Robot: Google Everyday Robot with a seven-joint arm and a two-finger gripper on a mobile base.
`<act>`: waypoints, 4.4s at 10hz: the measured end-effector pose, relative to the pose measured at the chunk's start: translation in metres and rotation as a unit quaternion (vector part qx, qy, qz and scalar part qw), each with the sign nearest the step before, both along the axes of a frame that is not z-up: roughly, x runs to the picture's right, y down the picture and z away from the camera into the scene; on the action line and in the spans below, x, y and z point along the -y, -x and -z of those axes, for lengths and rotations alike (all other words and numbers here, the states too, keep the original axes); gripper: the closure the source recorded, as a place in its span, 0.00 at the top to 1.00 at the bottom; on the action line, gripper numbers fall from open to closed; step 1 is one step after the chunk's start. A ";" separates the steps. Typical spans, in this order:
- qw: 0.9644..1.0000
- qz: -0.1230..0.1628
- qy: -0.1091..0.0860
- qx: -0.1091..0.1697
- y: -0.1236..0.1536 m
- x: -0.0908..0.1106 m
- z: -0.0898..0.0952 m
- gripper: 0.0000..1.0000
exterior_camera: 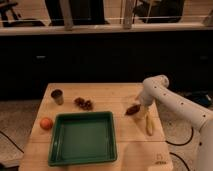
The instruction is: Place pepper in tray
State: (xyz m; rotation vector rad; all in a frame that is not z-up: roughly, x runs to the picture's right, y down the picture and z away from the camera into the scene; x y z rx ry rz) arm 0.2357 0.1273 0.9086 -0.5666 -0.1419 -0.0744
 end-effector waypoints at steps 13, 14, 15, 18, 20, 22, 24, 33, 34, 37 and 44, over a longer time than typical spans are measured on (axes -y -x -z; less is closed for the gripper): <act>1.000 0.012 0.007 0.000 -0.013 -0.005 -0.008 0.64; 1.000 0.012 0.007 0.001 -0.014 -0.006 -0.009 0.64; 1.000 0.012 0.007 0.001 -0.015 -0.006 -0.010 0.63; 1.000 0.011 0.008 0.003 -0.017 -0.007 -0.011 0.58; 1.000 0.012 0.007 0.003 -0.017 -0.007 -0.012 0.58; 1.000 0.012 0.007 0.003 -0.017 -0.008 -0.012 0.53; 1.000 0.012 0.008 0.003 -0.018 -0.008 -0.012 0.49; 1.000 0.010 0.009 0.000 -0.024 -0.009 -0.011 0.36; 1.000 0.010 0.009 0.000 -0.024 -0.009 -0.011 0.35; 1.000 0.017 0.005 0.001 -0.031 -0.007 -0.006 0.24; 1.000 0.022 0.000 0.003 -0.041 -0.008 -0.004 0.44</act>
